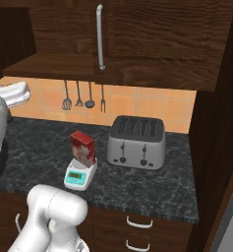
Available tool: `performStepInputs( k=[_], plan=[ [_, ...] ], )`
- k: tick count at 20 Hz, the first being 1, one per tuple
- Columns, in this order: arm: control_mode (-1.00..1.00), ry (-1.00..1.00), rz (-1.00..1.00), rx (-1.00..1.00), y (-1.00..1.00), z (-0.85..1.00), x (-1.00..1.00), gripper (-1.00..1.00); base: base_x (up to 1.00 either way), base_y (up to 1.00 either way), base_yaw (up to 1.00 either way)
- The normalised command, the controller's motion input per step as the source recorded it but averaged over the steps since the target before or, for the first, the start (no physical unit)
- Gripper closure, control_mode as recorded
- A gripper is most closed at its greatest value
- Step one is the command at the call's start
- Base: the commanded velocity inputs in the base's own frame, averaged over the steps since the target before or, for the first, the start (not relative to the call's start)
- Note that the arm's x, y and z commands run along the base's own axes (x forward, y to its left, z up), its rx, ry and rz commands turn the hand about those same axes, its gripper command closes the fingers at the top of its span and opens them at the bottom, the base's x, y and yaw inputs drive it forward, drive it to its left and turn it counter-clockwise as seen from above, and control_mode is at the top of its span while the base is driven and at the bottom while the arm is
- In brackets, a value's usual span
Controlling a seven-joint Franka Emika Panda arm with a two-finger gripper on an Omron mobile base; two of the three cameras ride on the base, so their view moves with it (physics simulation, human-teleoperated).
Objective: Pick the cereal and place it on the digital scale for weighing, and close the cabinet.
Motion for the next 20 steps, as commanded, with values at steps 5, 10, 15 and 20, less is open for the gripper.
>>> performStepInputs(
  k=[5,10,15,20],
  plan=[
    [-1.00,-0.57,-0.17,-0.13,0.39,-0.83,-1.00,-1.00,0.00,0.00,0.00],
    [-1.00,-0.50,-0.09,-0.26,1.00,-1.00,-0.52,-1.00,0.00,0.00,0.00],
    [-1.00,-0.44,-0.19,-0.20,1.00,-1.00,0.09,-1.00,0.00,0.00,0.00],
    [-1.00,-0.39,-0.20,-0.13,1.00,-1.00,0.30,-1.00,0.00,0.00,0.00]
  ],
)
